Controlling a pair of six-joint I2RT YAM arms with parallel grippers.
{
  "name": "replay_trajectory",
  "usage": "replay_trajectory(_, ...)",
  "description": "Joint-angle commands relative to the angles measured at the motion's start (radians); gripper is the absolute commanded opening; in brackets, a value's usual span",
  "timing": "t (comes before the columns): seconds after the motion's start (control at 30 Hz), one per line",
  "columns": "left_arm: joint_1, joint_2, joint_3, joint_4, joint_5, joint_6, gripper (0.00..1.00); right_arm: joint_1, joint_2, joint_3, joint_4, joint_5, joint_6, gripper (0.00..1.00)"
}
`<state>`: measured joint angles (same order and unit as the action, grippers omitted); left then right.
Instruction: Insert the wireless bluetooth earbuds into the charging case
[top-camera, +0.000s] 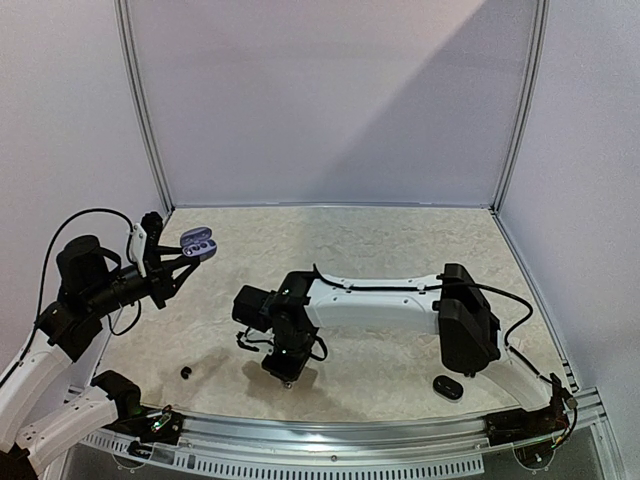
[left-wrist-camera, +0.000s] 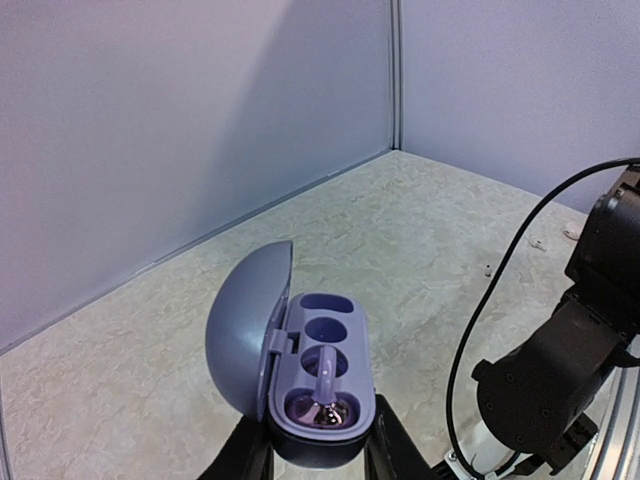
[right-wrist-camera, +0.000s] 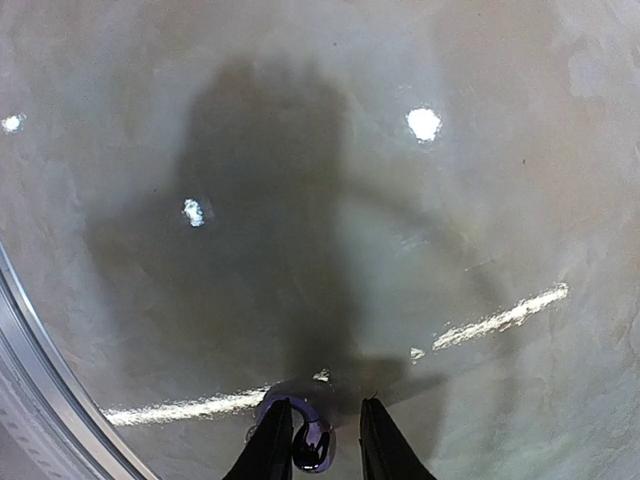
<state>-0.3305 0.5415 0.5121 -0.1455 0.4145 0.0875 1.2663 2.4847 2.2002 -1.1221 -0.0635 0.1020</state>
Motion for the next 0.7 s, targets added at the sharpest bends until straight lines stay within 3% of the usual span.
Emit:
replay_trajectory(0.0, 0.011, 0.001, -0.014, -0.006, 0.003, 0.013, 0.0, 0.007, 0.008, -0.01, -0.013, -0.002, -0.015, 0.24)
replay_trajectory(0.67, 0.01, 0.002, -0.012, -0.011, 0.003, 0.021, 0.0, 0.017, 0.012, -0.008, -0.014, 0.02, -0.009, 0.1)
